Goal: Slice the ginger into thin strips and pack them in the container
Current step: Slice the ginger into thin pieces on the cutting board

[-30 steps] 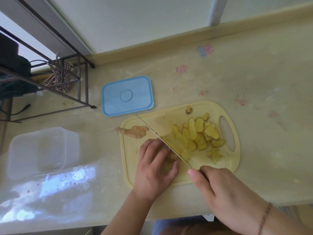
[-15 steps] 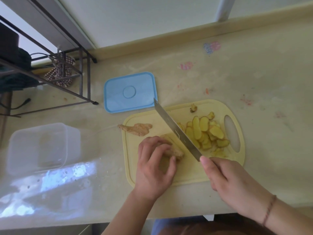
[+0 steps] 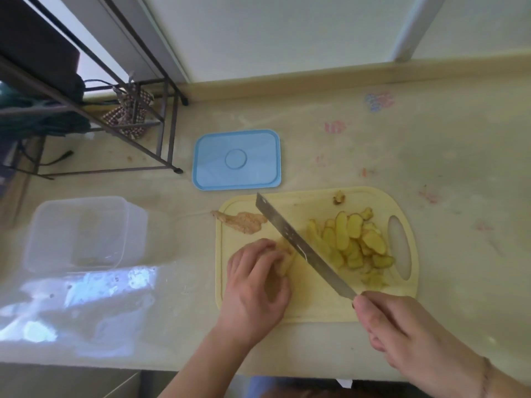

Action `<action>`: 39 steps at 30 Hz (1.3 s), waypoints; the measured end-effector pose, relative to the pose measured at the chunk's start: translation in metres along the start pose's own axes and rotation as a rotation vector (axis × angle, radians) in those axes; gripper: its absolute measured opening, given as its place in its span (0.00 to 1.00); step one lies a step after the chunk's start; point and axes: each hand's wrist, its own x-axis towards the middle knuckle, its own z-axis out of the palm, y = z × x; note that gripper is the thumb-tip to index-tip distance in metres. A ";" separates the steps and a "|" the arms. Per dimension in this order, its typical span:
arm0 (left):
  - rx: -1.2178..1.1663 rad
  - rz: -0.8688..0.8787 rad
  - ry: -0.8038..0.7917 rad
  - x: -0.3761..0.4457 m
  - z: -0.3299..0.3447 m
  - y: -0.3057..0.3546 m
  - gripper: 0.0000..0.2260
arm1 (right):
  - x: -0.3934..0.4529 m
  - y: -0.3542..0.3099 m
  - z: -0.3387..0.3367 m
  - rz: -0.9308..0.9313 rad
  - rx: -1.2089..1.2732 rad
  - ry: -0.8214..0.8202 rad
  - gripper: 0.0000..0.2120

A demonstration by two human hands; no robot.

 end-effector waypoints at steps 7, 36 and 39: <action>-0.098 -0.027 0.031 0.004 0.005 0.003 0.13 | 0.000 -0.004 0.010 -0.039 -0.140 0.050 0.37; 0.083 0.042 -0.019 0.011 -0.006 0.013 0.17 | -0.002 -0.015 0.003 0.053 0.402 0.053 0.28; 0.073 0.007 -0.146 0.039 -0.009 0.013 0.22 | -0.012 -0.003 -0.005 0.104 0.382 0.125 0.32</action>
